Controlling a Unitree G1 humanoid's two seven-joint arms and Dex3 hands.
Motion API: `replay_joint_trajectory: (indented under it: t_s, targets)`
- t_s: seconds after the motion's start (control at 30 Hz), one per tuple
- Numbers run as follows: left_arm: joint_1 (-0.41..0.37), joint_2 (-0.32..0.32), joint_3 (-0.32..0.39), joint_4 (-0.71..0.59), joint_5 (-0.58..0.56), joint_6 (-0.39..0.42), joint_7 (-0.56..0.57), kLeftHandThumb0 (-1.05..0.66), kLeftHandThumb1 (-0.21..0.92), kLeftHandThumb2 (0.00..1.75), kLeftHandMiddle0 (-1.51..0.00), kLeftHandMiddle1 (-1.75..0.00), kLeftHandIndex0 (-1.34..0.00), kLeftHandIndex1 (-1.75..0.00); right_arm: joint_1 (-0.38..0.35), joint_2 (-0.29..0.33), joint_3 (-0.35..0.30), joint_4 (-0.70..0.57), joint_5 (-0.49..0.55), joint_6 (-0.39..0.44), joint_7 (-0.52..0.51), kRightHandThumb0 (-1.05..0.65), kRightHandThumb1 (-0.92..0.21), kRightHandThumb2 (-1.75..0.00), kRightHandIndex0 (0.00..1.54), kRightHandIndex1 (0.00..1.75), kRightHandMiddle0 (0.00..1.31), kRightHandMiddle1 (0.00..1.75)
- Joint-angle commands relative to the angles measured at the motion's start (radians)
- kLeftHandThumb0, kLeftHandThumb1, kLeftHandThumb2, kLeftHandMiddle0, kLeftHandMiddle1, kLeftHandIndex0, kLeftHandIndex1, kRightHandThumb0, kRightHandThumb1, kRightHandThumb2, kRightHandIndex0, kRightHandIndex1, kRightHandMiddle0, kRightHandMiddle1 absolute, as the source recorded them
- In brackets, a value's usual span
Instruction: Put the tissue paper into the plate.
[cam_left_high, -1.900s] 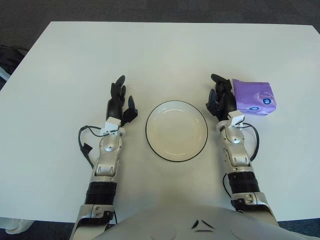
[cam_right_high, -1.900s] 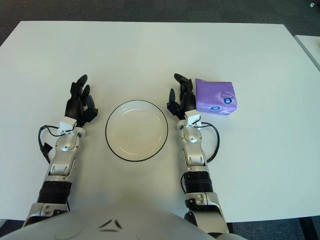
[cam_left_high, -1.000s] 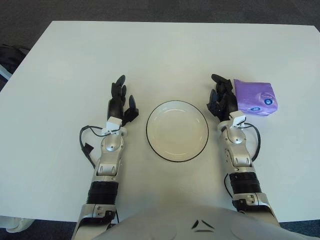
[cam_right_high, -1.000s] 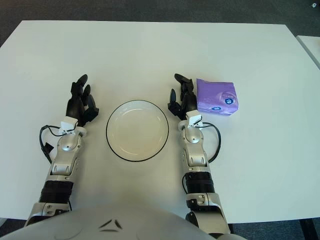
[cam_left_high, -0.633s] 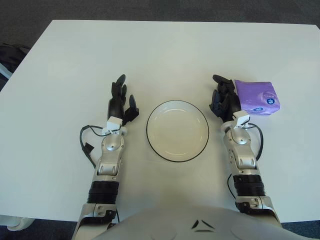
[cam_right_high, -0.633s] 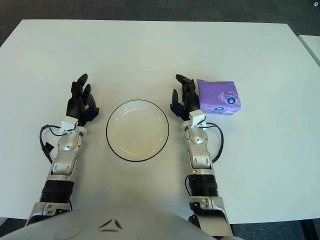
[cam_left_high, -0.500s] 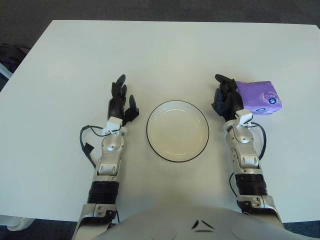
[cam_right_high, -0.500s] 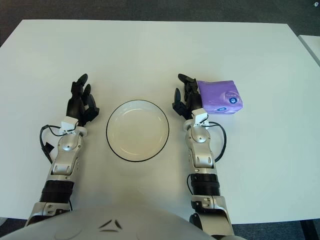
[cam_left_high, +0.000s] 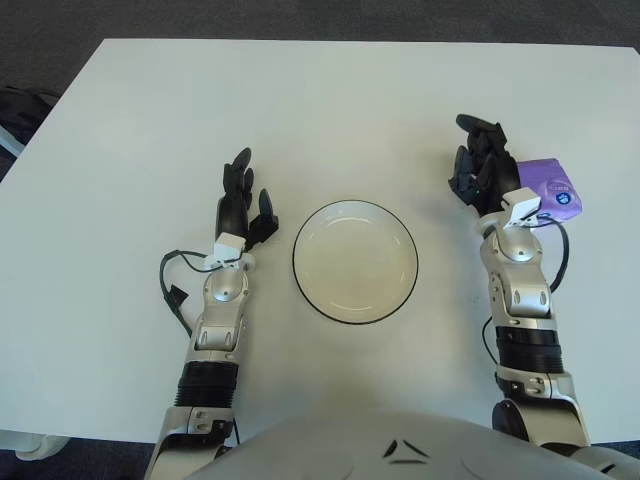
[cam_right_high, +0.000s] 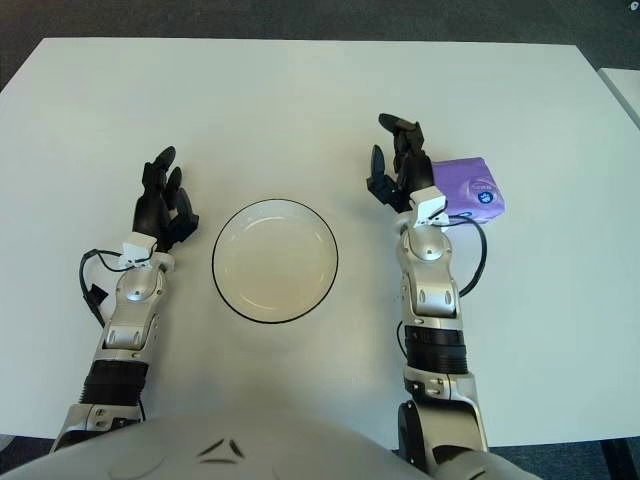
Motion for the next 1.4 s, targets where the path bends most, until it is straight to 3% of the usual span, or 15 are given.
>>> replay_joint_trajectory:
  t_s: [0.0, 0.03, 0.17, 0.33, 0.63, 0.67, 0.73, 0.87, 1.17, 1.3, 1.37]
  targets:
    - [0.052, -0.008, -0.008, 0.043, -0.002, 0.051, -0.003, -0.73, 0.92, 0.93, -0.30, 0.00, 0.00, -0.49, -0.018, -0.052, -0.024, -0.055, 0.004, -0.036, 0.028, -0.53, -0.92, -0.72, 0.43, 0.00, 0.01, 0.95]
    - [0.052, -0.008, -0.007, 0.044, -0.002, 0.050, -0.003, -0.73, 0.92, 0.93, -0.30, 0.00, 0.00, -0.48, -0.022, -0.061, -0.027, -0.058, 0.004, -0.046, 0.033, -0.47, -0.92, -0.65, 0.45, 0.01, 0.08, 1.24]
    - [0.052, -0.011, -0.007, 0.049, -0.004, 0.044, -0.003, -0.74, 0.92, 0.92, -0.30, 0.00, 0.00, -0.48, -0.047, -0.097, -0.046, -0.048, 0.005, -0.083, 0.046, -0.37, -0.92, -0.55, 0.49, 0.04, 0.17, 1.64]
    - [0.051, -0.011, -0.008, 0.054, -0.003, 0.040, -0.004, -0.74, 0.92, 0.93, -0.30, 0.00, 0.00, -0.48, -0.111, -0.150, -0.077, -0.004, 0.009, -0.106, 0.058, -0.35, -0.92, -0.52, 0.52, 0.05, 0.19, 1.73]
    - [0.051, -0.011, -0.009, 0.060, -0.004, 0.037, -0.007, -0.75, 0.92, 0.92, -0.29, 0.00, 0.00, -0.50, -0.230, -0.275, -0.119, -0.015, -0.016, -0.026, 0.080, -0.35, -0.92, -0.54, 0.48, 0.03, 0.18, 1.75]
    - [0.051, -0.011, -0.009, 0.060, -0.004, 0.037, -0.006, -0.75, 0.92, 0.92, -0.29, 0.00, 0.00, -0.50, -0.240, -0.286, -0.119, -0.022, -0.022, -0.015, 0.082, -0.40, -0.92, -0.64, 0.46, 0.02, 0.11, 1.48]
    - [0.049, -0.013, -0.009, 0.062, -0.003, 0.039, -0.005, -0.75, 0.92, 0.92, -0.29, 0.00, 0.00, -0.50, -0.270, -0.319, -0.118, 0.007, -0.037, -0.006, 0.088, -0.45, -0.92, -0.74, 0.44, 0.01, 0.06, 1.23]
    - [0.048, -0.014, -0.009, 0.066, -0.003, 0.039, -0.003, -0.74, 0.92, 0.92, -0.29, 0.00, 0.00, -0.51, -0.257, -0.343, -0.119, -0.065, -0.063, 0.002, 0.088, -0.53, -0.92, -0.78, 0.42, 0.00, 0.01, 0.93]
    - [0.044, -0.014, -0.006, 0.075, -0.009, 0.036, -0.006, -0.74, 0.92, 0.91, -0.29, 0.00, 0.00, -0.51, -0.263, -0.396, -0.093, -0.097, -0.175, 0.005, 0.080, -0.62, -0.92, -0.70, 0.37, 0.00, 0.00, 0.75]
    - [0.044, -0.014, -0.005, 0.076, -0.012, 0.032, -0.008, -0.74, 0.92, 0.91, -0.29, 0.00, 0.00, -0.51, -0.260, -0.461, -0.072, -0.114, -0.237, 0.099, 0.141, -0.66, -0.92, -0.65, 0.36, 0.00, 0.00, 0.75]
    - [0.044, -0.013, -0.006, 0.075, -0.012, 0.032, -0.009, -0.74, 0.92, 0.91, -0.29, 0.00, 0.00, -0.51, -0.256, -0.523, -0.061, -0.129, -0.265, 0.167, 0.212, -0.69, -0.92, -0.61, 0.36, 0.00, 0.00, 0.75]
